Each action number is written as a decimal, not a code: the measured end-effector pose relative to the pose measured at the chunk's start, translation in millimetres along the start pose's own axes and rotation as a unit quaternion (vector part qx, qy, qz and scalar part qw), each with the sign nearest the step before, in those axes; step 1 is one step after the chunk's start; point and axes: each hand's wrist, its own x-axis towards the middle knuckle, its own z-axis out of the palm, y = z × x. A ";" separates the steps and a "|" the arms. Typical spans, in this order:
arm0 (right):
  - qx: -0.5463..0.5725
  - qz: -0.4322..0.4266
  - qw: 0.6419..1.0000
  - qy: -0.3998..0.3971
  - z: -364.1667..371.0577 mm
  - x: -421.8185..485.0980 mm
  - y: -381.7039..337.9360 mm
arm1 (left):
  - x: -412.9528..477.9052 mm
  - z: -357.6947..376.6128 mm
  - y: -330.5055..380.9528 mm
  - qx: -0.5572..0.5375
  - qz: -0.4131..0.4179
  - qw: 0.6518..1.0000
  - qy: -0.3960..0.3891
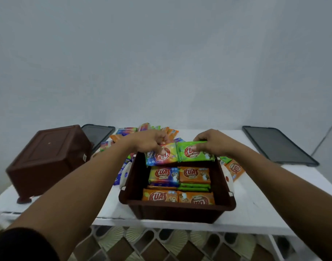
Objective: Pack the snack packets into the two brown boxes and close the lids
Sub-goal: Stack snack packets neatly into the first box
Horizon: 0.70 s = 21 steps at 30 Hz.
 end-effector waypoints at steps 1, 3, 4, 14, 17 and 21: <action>-0.013 0.001 1.000 0.002 3.7 -5.4 -2.7 | -1.1 3.3 -1.1 0.009 0.007 1.000 -0.007; -0.036 0.005 0.999 0.004 12.0 -13.5 -5.4 | -4.3 9.7 -2.0 0.038 0.016 0.999 -0.007; -0.043 0.009 0.999 0.003 16.7 -16.2 -5.2 | -5.2 12.7 -2.4 0.057 0.022 0.998 -0.003; -0.127 0.011 0.992 0.002 59.1 -24.9 6.2 | -7.6 48.1 -13.7 0.170 0.031 0.985 0.031; -0.186 0.014 0.982 0.016 65.7 -27.1 7.1 | -6.2 59.8 -23.5 0.157 0.024 0.985 0.068; -0.244 0.008 0.969 0.023 71.1 -22.6 9.5 | -7.5 68.4 -25.0 0.201 0.024 0.976 0.084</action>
